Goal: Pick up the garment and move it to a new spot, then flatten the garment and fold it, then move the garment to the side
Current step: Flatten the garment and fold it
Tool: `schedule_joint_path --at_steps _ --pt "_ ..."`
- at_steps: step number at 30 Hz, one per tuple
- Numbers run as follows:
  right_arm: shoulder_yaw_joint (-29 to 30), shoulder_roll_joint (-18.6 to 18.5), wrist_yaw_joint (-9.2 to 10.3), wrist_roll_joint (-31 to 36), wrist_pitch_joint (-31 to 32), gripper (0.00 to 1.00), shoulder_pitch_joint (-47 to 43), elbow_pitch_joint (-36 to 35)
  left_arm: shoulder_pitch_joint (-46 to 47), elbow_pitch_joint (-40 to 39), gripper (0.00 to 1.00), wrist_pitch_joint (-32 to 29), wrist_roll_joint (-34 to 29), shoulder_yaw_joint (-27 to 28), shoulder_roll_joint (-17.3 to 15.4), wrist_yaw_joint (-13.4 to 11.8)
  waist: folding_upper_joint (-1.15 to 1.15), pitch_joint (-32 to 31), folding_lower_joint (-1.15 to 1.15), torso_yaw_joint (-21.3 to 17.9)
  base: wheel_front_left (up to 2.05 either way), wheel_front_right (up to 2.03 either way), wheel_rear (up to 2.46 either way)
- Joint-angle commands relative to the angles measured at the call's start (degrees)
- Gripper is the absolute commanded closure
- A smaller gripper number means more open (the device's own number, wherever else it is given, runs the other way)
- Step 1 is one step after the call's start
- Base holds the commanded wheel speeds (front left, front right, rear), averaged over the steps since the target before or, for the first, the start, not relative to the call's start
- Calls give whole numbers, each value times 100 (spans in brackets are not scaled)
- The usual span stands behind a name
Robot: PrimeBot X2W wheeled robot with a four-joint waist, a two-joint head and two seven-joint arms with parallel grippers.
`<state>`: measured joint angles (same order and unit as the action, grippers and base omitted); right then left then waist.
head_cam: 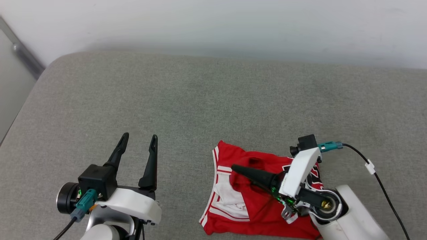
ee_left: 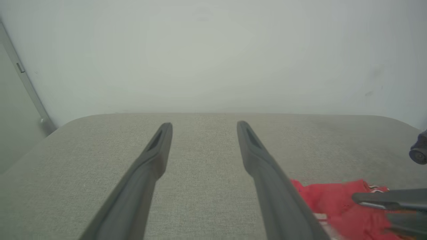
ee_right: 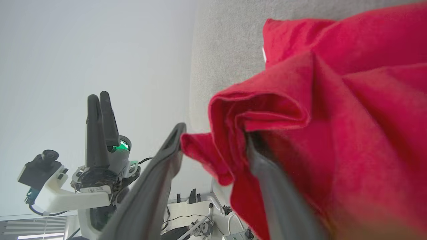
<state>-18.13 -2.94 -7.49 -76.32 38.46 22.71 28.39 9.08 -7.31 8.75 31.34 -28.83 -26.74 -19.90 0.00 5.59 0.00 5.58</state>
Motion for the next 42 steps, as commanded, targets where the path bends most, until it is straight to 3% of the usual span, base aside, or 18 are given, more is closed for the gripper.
schedule_joint_path --at_steps 1,6,11,12,13,14,17,23,27,28,29,34,42 --pt "-142 8 0 59 -189 0 132 41 59 15 0 29 13 33 -3 -24 0 55 0 4 0 0 0" --pt "-431 -8 0 173 -326 0 294 -54 34 54 0 45 44 54 -17 -36 0 56 0 -86 0 0 0" --pt "-868 -405 0 849 -725 0 510 -547 36 88 0 55 53 61 -26 -33 0 -13 0 -256 0 0 0" --pt "-958 -510 0 1072 -890 0 530 -662 29 100 0 64 60 63 -29 -39 0 -32 0 -293 0 0 0" --pt "-1092 -832 0 1717 -1363 0 612 -851 -6 125 0 79 79 70 -25 -56 0 -87 0 -363 0 0 0" --pt "-1092 -832 0 1717 -1363 0 612 -851 -6 125 0 79 79 70 -25 -56 0 -87 0 -363 0 0 0" --pt "-1120 -1233 0 2860 -2049 0 612 -917 -81 145 0 101 111 86 -22 -89 0 -182 0 -477 0 0 0" --pt "-139 -1589 1 4545 -2840 0 180 -1001 -255 194 0 187 161 169 -24 -177 0 -328 0 -710 0 0 0" --pt "893 -1483 0 5250 -3288 0 -294 -1423 -336 225 0 246 243 245 -27 -188 0 -352 0 -834 0 0 0" --pt "1509 -1273 0 5627 -3614 0 -690 -1945 -400 256 0 301 263 288 -50 -192 0 -372 0 -900 0 0 0" --pt "1653 -1199 1 5711 -3666 0 -832 -2121 -417 267 0 320 274 304 -54 -190 0 -389 0 -918 0 0 0" --pt "1942 -841 1 5993 -3694 0 -1570 -2921 -545 350 0 400 245 299 -62 -192 0 -539 0 -960 0 0 0" --pt "1935 -462 1 6193 -3368 0 -2527 -3600 -771 501 0 476 191 218 -32 -184 0 -745 0 -959 0 0 0"
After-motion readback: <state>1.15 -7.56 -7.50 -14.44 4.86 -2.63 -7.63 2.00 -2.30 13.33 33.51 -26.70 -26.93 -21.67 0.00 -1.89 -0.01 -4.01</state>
